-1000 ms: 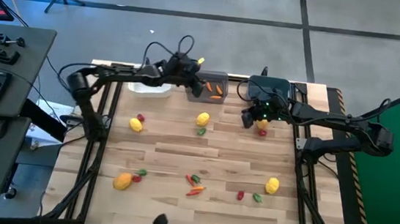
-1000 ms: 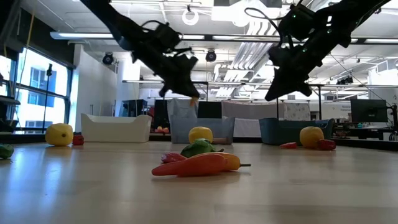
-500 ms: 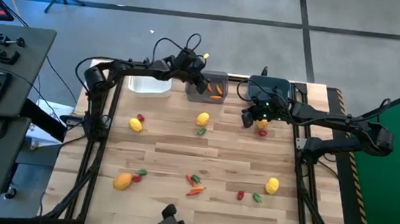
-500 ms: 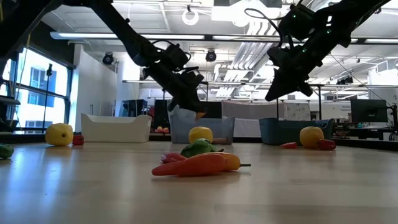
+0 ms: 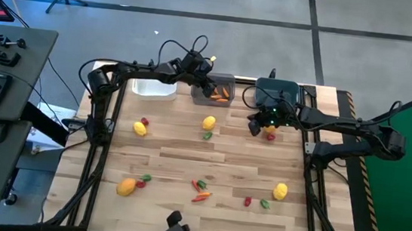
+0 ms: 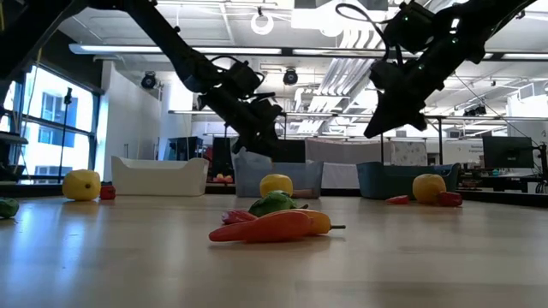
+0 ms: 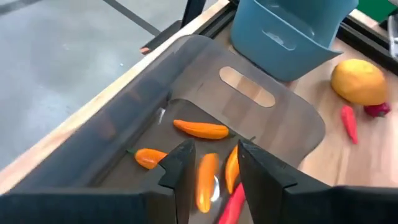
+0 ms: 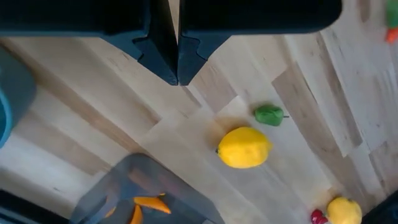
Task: Sort produce into baskets
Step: Put the top left yellow chili pepper into the black bin, then put the bottom orange chili pepper into the black bin
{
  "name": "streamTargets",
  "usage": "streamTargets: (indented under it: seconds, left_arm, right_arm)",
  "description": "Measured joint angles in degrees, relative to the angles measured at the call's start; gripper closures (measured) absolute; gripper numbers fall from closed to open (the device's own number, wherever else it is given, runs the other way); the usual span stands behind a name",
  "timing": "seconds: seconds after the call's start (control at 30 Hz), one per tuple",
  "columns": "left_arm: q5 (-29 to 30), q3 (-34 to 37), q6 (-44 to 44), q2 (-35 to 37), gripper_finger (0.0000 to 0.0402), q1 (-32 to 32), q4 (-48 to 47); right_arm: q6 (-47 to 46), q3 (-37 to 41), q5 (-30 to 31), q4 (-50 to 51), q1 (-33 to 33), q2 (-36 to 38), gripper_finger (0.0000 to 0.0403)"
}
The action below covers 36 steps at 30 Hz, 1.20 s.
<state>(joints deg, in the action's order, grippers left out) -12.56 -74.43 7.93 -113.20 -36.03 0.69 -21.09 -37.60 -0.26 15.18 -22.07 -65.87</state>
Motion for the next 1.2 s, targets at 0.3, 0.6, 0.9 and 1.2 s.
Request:
streamTargets:
  seconds: [0.3, 0.6, 0.9, 1.2]
  left_arm:
    - [7.26, 1.87, 2.04, 4.5, 0.0324, 3.89, -0.87]
    - [13.61, 10.47, 6.8, 13.89, 0.0381, 10.18, -0.26]
    - [21.45, 26.57, 18.39, 28.22, 0.0401, 18.36, 3.55]
    - [22.62, 35.83, 19.95, 39.31, 0.0401, 21.27, 2.54]
  right_arm:
    - [6.42, 0.0, -4.63, -0.24, -0.8, 0.0, 0.0402]
    - [10.98, 0.0, -12.62, -1.37, -0.76, 0.0, 0.0402]
    - [15.25, 0.0, -18.03, -0.85, 5.24, -0.04, 0.0402]
    - [9.16, 0.0, -14.57, -3.07, 18.24, -2.92, 0.0334]
